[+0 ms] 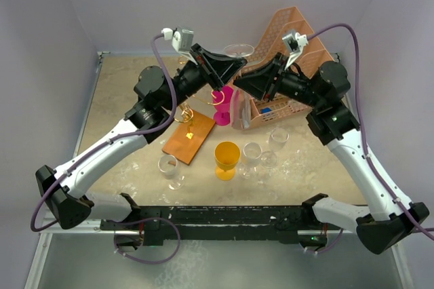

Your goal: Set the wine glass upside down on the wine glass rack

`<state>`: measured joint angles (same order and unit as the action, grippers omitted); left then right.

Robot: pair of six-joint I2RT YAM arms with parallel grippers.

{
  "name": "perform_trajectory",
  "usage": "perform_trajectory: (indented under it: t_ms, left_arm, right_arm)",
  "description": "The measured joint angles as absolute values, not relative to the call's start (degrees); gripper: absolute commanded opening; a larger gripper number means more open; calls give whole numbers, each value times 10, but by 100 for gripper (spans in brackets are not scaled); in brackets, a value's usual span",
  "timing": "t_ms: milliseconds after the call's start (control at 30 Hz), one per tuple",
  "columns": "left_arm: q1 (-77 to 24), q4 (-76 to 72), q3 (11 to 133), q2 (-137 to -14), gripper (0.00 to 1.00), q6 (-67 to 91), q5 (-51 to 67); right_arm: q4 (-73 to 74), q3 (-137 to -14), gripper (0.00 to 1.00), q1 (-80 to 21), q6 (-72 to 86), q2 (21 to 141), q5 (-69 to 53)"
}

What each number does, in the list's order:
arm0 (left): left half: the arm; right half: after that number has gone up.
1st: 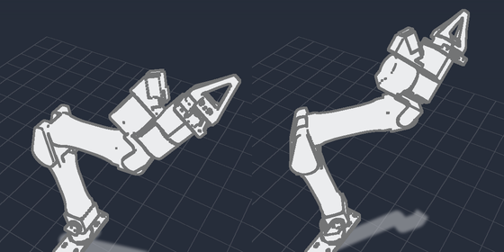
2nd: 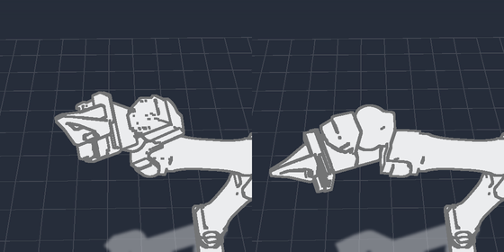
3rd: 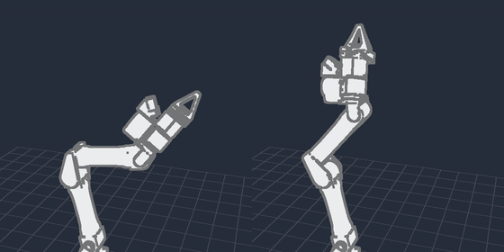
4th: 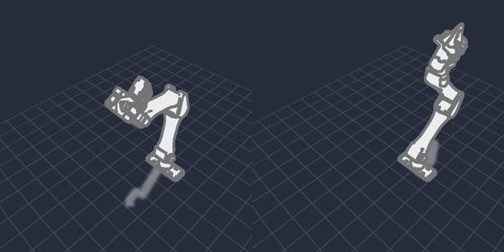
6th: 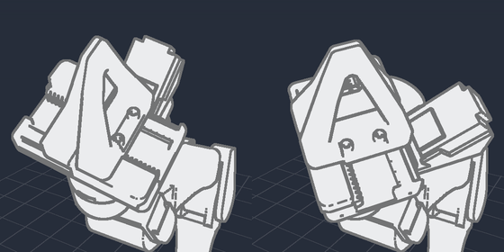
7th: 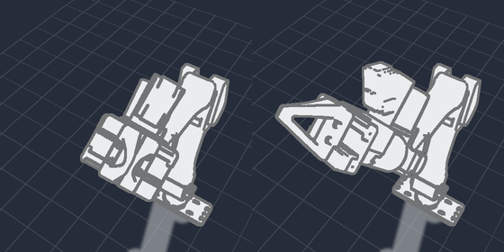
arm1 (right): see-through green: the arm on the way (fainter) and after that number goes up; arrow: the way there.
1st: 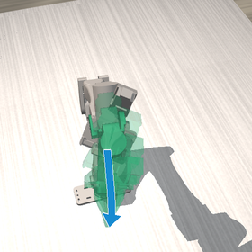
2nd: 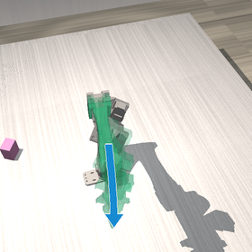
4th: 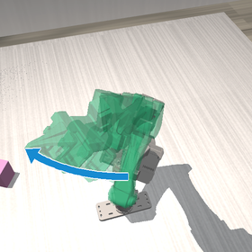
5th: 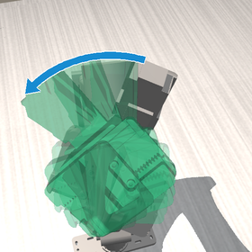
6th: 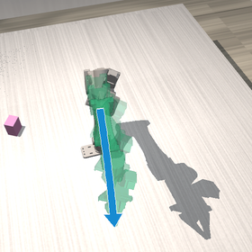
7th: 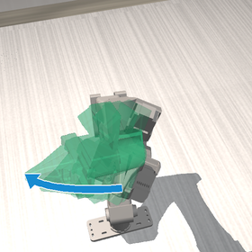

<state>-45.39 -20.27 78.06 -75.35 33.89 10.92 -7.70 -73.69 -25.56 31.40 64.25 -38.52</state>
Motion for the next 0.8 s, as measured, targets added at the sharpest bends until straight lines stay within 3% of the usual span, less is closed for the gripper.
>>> perform_trajectory:
  t_ms: [100,200,400,667,800]
  left_arm:
    - [-454,-207,779,-751,0,344,110]
    - [-454,-207,779,-750,0,345,111]
    - [-454,-207,772,-749,1,350,105]
    - [-455,-186,760,-724,39,363,81]
    - [-455,-141,756,-683,45,364,40]
  right_arm:
    - [-82,-737,37,-256,318,648,-385]
    - [-91,-737,32,-257,321,656,-386]
    - [-100,-737,0,-260,326,660,-394]
    - [-102,-730,0,-262,311,654,-364]
    - [-101,-706,0,-258,295,647,-318]
